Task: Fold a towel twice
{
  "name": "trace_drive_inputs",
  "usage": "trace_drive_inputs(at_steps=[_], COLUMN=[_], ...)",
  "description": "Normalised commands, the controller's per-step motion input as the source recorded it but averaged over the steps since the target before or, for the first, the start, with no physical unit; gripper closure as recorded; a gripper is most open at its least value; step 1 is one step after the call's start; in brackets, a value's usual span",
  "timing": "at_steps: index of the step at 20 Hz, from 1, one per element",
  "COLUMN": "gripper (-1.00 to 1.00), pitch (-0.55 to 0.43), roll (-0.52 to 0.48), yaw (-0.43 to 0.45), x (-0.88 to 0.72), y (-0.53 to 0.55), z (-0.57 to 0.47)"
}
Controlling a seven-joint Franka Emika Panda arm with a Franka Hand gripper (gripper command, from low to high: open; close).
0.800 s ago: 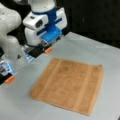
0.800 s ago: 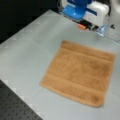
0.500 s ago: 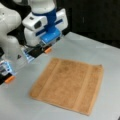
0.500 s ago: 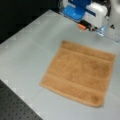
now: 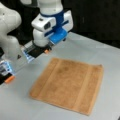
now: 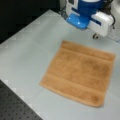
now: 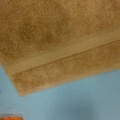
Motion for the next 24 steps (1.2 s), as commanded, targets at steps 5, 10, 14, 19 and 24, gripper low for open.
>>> trace_drive_inputs(at_steps=[5, 10, 14, 19, 24], gripper=[-1.0, -1.0, -1.0, -1.0, -1.0], pitch=[0.131, 0.151, 0.208, 0.195, 0.201], roll=[-0.013, -0.056, -0.062, -0.069, -0.105], yaw=[-0.196, -0.207, -0.149, -0.143, -0.07], x=[0.36, 0.36, 0.39, 0.44, 0.43], y=[0.37, 0.41, 0.43, 0.46, 0.37], z=[-0.01, 0.01, 0.02, 0.0, 0.01])
